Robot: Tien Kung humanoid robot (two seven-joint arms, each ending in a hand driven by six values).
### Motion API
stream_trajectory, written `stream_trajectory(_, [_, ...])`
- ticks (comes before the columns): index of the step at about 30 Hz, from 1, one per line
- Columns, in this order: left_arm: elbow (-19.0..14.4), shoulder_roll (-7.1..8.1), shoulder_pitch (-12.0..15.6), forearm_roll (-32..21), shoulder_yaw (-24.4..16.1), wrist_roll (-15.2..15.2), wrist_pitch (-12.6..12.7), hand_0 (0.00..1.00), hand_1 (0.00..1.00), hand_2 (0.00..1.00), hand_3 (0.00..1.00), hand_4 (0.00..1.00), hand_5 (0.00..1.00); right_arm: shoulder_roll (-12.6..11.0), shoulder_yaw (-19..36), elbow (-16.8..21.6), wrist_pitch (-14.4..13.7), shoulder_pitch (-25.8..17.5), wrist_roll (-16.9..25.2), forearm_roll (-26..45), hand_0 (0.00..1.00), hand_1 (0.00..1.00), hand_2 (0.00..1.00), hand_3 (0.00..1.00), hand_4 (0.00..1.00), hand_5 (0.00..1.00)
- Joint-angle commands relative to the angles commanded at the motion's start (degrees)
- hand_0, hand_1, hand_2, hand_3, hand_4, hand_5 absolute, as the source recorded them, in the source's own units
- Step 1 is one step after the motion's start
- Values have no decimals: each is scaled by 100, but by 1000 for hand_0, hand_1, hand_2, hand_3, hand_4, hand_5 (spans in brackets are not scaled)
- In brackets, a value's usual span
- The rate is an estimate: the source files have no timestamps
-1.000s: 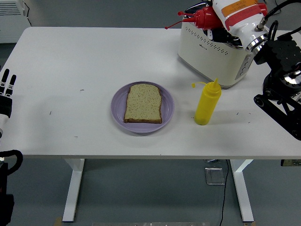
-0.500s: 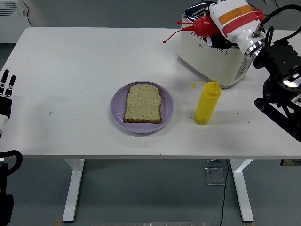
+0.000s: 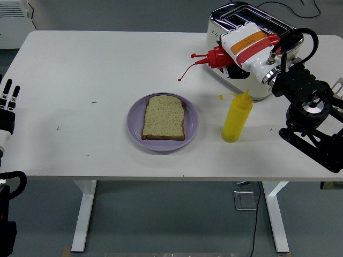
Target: Pick up the cup,pour liquid into bread,place the cup on the desk
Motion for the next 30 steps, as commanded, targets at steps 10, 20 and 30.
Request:
stream_trajectory(10, [5,-4,-17,-6,1,-1,3,786,734,734,689,514,998,107,1533,435,-1009,-752,477,1007,39,53,183,308,659,298])
stream_trajectory(20, [2,-5,-27,-12,-22,-1,9,786,734,734,689,514,998,173,2937,858,-1055,-1748,1911,3428,34,37,181,309,658,294])
stream_trajectory(30, [5,-13,-40,-15,-8,2,11,785,734,734,689,513,998,341,3651,897,-599,-2619,2753,5815,32,37,181,309,660,291])
